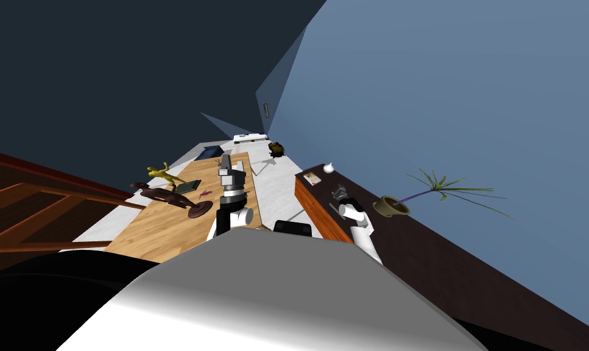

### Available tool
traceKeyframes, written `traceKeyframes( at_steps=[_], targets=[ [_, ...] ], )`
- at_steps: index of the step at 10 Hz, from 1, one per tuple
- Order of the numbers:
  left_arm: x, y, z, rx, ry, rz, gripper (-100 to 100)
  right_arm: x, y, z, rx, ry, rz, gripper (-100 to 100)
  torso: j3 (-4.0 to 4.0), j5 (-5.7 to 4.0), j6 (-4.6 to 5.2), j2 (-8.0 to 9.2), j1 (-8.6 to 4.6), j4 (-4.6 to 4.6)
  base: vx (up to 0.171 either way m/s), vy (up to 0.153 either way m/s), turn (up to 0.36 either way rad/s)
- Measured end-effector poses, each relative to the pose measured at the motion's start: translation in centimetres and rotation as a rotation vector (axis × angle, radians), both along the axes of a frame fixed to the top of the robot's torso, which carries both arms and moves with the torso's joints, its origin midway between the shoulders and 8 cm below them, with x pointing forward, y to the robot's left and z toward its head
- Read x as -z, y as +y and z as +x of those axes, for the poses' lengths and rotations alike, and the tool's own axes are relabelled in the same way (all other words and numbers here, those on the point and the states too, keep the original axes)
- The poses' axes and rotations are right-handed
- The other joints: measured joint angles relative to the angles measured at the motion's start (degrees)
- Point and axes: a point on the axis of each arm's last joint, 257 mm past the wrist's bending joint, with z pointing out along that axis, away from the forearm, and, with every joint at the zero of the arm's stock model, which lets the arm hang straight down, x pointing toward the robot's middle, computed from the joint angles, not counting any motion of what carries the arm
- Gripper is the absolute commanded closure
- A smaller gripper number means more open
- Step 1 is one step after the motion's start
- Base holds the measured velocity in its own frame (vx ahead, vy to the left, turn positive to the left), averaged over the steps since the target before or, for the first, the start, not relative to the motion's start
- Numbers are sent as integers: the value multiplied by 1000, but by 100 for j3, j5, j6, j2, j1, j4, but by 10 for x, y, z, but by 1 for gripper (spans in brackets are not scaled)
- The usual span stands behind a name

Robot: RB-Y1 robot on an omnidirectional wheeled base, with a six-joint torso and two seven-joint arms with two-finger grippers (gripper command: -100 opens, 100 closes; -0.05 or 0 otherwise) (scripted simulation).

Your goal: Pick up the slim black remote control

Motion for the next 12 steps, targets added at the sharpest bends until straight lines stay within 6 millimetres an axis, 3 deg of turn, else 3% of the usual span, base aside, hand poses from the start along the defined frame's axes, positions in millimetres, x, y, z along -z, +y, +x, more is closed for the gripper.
traceKeyframes(
  at_steps=[6,12],
  targets=[
    [0,0,0,0,0,0,0,66,-15,-11,61,213,145,-100,-3,-2,-1,-5,-8,-1,15,-10,35],
    [0,0,0,0,0,0,0,127,-23,-46,131,407,277,-100,0,-2,0,0,-12,0,14,-26,34]
  ],
)
